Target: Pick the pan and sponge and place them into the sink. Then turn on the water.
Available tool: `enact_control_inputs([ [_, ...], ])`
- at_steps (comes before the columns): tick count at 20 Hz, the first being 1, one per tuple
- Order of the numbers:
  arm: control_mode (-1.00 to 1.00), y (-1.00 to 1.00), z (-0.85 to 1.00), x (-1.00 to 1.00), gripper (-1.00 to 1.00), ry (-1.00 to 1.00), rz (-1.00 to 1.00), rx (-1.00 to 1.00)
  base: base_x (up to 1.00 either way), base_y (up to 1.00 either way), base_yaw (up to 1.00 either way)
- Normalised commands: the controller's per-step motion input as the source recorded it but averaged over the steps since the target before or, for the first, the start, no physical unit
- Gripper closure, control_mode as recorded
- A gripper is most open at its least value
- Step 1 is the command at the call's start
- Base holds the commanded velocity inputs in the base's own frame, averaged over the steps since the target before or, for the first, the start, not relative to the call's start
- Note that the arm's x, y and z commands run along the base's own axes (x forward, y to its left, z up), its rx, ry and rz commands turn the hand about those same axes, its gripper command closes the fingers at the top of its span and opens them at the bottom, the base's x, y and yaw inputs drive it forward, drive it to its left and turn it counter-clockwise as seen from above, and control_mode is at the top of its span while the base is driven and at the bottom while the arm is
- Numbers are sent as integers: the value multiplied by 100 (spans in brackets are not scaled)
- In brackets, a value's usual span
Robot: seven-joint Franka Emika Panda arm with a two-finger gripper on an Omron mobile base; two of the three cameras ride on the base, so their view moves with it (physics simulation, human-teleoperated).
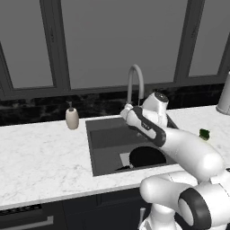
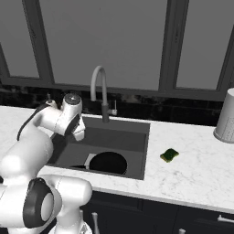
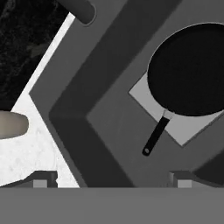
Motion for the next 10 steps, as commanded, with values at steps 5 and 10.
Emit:
enact_control_inputs([
  [5,-100,5,1,2,-100,-6,67,-5,0,0,0],
  [10,-100,23,-12,-8,-100,-6,11,-25,0,0,0],
])
